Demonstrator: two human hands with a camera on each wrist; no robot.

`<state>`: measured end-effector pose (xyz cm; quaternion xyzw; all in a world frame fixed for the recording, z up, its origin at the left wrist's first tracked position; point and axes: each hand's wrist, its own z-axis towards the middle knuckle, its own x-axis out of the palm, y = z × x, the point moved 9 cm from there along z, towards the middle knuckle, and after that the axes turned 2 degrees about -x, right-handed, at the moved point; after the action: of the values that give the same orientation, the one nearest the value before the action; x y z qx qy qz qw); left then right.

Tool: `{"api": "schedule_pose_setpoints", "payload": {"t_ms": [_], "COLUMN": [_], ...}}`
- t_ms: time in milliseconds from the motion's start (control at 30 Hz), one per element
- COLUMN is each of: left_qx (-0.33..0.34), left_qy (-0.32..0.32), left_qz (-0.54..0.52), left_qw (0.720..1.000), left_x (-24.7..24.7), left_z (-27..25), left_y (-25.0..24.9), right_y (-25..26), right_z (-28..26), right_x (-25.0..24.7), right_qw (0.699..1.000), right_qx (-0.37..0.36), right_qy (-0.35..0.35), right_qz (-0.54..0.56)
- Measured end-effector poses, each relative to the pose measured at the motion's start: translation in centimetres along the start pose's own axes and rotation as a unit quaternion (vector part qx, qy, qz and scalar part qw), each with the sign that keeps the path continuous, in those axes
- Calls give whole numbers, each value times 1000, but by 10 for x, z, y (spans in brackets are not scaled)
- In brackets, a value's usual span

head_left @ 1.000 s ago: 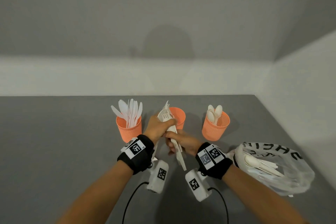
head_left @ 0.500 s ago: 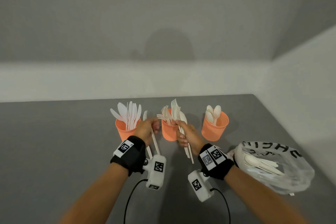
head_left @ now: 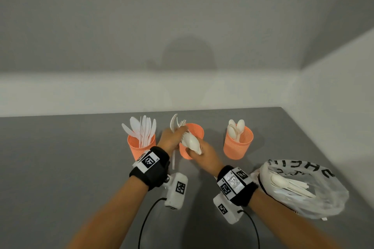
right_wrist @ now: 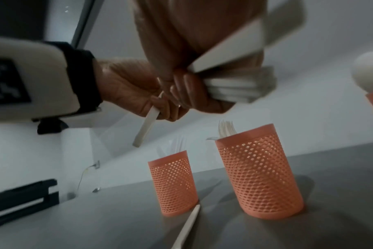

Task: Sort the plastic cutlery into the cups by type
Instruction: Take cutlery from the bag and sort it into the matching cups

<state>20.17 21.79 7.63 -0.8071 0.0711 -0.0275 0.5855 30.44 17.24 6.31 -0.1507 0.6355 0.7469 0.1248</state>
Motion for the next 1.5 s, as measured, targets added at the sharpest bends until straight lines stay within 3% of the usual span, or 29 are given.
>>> {"api": "schedule_pose_setpoints", "payload": {"t_ms": [67, 167, 333, 433, 533, 633, 800, 1100, 1267, 1500], "left_qx": [12, 52, 100, 111, 71, 34, 50, 76, 80, 44], "left_qy": [-19, -62, -142, -173, -125, -29, 104, 116, 97, 180], "left_qz": [37, 8, -204, -230, -165, -44, 15, -1, -18, -91], "left_qw": [999, 997, 964, 951, 976, 998, 993, 990, 992, 978], "left_x": [-4, -20, -71, -90, -76, -41, 6, 22, 23, 36], "left_z": [2, 3, 10, 12, 12, 6, -9, -14, -11, -18], "left_y": [-5, -24, -50, -50, -31, -4, 18, 8, 8, 10], "right_y": [-3, -7, -17, -23, -20, -17, -9, -5, -5, -2], "right_z": [0, -3, -15, -15, -12, -9, -9, -11, -10, -13], "right_x": [0, 3, -1, -7, -9, -5, 7, 8, 6, 8], "right_qw": [1000, 998, 983, 972, 961, 950, 931, 924, 941, 934], "right_qx": [4, 34, 129, 164, 164, 172, 189, 200, 180, 176], "right_qy": [12, 40, 49, 31, 34, 39, 64, 70, 62, 91], "right_qz": [6, 29, 123, 167, 219, 259, 307, 319, 281, 298]}}
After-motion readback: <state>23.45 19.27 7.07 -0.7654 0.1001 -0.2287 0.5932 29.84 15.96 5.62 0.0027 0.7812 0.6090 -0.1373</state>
